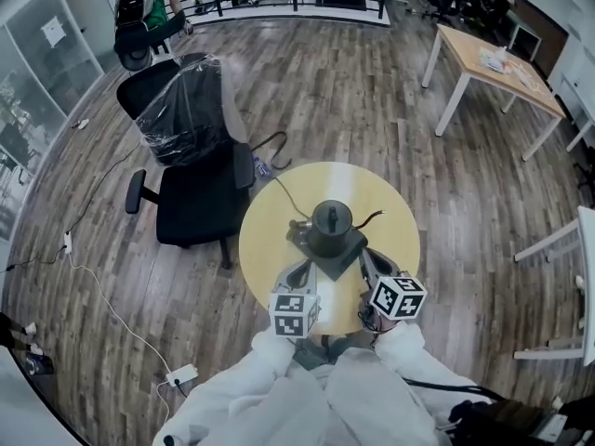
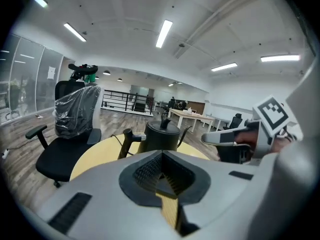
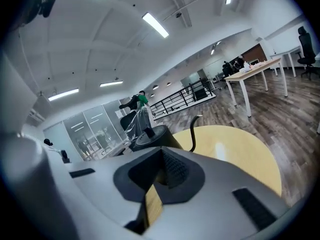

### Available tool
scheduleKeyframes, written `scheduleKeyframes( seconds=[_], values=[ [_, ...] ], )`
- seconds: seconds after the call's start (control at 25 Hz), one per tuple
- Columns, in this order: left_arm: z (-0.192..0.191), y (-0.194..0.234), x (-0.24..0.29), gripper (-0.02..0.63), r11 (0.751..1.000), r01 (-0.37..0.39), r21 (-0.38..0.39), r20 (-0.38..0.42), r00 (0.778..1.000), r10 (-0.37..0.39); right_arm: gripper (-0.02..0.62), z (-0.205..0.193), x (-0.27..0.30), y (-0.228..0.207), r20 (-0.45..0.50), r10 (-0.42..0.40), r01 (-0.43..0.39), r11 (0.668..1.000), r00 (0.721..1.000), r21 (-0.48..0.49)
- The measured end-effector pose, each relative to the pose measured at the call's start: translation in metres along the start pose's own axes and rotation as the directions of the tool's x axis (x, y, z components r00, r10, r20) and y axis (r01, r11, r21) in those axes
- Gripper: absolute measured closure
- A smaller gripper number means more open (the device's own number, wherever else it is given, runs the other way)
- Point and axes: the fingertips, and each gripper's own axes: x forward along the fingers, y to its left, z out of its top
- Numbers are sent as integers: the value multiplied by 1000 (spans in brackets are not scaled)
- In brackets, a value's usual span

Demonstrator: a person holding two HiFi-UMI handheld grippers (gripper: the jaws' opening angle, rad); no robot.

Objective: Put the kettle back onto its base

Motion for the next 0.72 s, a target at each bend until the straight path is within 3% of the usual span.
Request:
scheduleKeyframes(
  seconds=[0.2, 0.56, 0.72],
  values=[
    [-1, -9, -1, 606, 1000, -3, -2, -17, 1000, 3, 584, -2, 4, 20, -9, 55, -55, 998, 998, -22],
    [3, -16, -22, 606, 998, -44, -50, 43, 998, 46, 584, -4, -16, 23, -19, 104, -105, 994, 994, -42],
    [11, -27, -34, 606, 998, -34, -55, 79, 996, 38, 584, 7, -30, 25, 23, 105, -104, 994, 994, -42]
  ],
)
